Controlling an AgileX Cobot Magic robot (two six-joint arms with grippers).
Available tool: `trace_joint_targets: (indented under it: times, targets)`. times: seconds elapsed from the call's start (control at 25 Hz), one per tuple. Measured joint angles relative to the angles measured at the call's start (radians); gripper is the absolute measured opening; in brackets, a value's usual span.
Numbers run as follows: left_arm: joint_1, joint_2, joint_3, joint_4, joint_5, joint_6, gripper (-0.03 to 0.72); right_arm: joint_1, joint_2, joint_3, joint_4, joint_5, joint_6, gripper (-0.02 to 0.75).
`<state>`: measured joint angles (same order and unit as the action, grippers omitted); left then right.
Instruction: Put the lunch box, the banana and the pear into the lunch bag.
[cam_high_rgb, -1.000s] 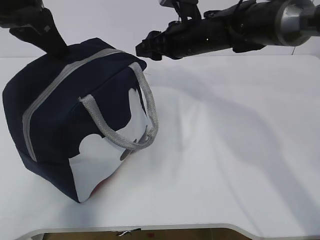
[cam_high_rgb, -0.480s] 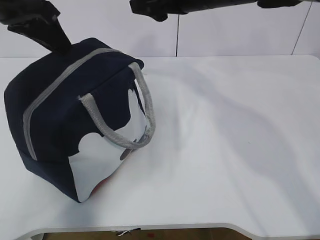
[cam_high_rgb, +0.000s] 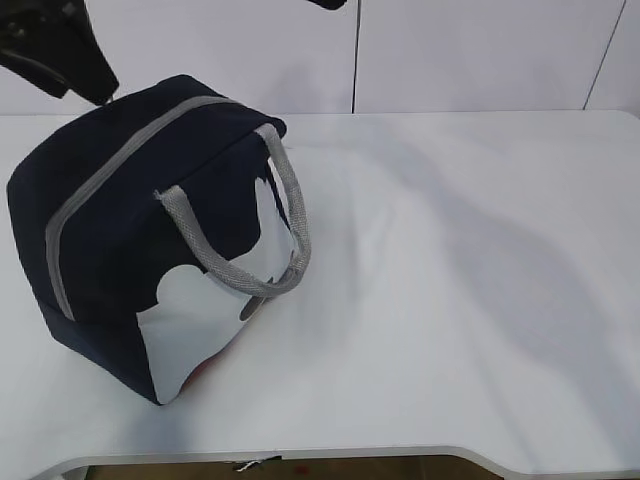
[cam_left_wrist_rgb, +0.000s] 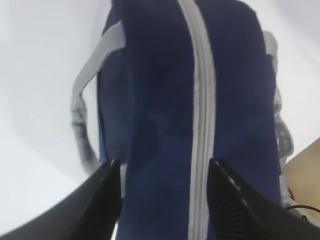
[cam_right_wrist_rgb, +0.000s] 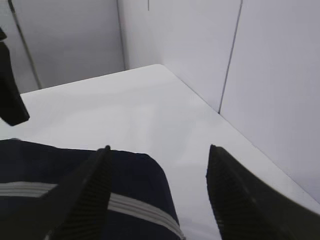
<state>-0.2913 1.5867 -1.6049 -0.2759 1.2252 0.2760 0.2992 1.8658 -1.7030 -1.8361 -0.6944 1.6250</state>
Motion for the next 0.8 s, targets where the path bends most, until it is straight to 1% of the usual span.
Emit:
trace_joint_targets:
  times: [0.16,0.36,0.52,0.68,0.8]
  targets:
    - [0.002,-0.061,0.000,0.051,0.016,-0.067,0.420,-0.013,-0.010,0.000,0.000,-0.099,0.000,0.496]
    - [0.002,-0.183,0.012,0.051,0.020,-0.087,0.407,-0.030,-0.020,0.001,0.000,-0.186,0.011,0.496]
    - [0.002,-0.312,0.088,0.051,0.024,-0.087,0.378,-0.068,-0.041,0.001,0.000,-0.244,0.063,0.496]
    - [0.002,-0.451,0.201,0.047,0.031,-0.087,0.372,-0.122,-0.046,0.001,0.000,-0.360,0.089,0.496]
    - [0.002,-0.567,0.293,0.047,0.033,-0.058,0.372,-0.150,-0.046,0.001,0.000,-0.439,0.091,0.496]
